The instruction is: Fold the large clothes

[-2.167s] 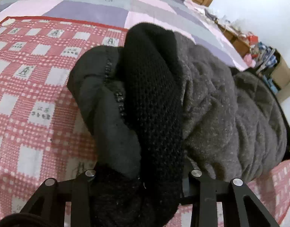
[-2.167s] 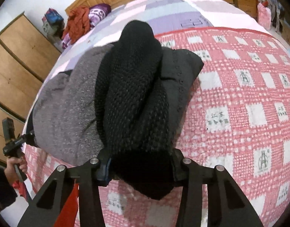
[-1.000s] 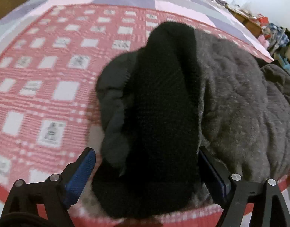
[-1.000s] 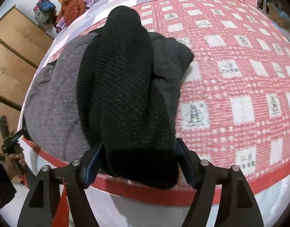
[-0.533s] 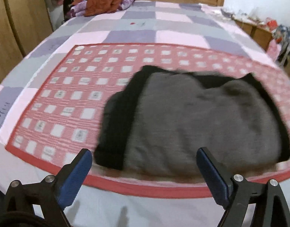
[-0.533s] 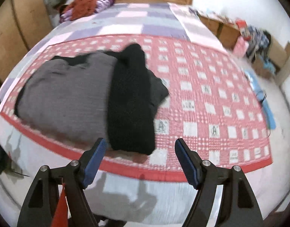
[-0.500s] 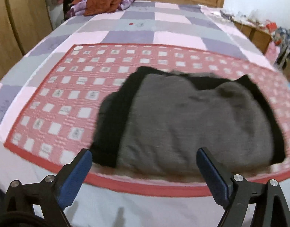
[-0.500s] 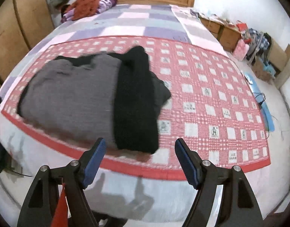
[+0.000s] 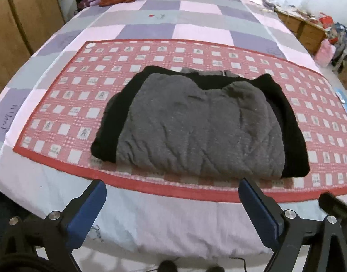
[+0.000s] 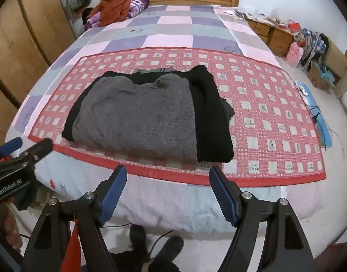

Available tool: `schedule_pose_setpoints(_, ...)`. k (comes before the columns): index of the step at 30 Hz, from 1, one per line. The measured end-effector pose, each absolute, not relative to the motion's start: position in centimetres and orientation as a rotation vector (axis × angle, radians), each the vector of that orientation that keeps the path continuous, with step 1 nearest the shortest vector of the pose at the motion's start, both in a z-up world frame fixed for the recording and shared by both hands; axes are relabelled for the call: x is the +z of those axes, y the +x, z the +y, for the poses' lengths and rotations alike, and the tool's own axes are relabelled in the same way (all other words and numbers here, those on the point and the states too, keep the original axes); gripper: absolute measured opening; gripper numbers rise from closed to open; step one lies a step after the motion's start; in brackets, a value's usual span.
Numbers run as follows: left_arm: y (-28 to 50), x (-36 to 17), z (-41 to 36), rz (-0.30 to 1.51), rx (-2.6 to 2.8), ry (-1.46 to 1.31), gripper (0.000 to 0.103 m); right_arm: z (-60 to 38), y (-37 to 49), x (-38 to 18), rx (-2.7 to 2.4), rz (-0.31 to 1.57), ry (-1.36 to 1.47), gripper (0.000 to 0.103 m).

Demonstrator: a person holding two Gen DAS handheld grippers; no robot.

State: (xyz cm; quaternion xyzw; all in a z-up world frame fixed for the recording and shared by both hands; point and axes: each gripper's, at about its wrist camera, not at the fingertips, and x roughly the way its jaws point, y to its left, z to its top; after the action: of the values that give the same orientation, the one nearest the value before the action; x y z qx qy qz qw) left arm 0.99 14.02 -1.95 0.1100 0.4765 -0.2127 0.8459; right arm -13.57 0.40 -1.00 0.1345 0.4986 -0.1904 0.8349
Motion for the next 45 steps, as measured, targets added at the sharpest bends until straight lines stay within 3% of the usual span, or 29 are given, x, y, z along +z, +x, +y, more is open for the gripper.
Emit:
schedule_pose_setpoints(21,1.3,2.2,14.9,1.021,-0.45,0.291,0.097,3.9,-12.3,2.6,-0.416,1.074,0.319,0.078)
schedule_pose_setpoints(45,1.9,1.6,13.2,1.059,-0.457,0.287,0.097,3.3,-12.5,2.9,-0.429,1.082,0.357,0.078)
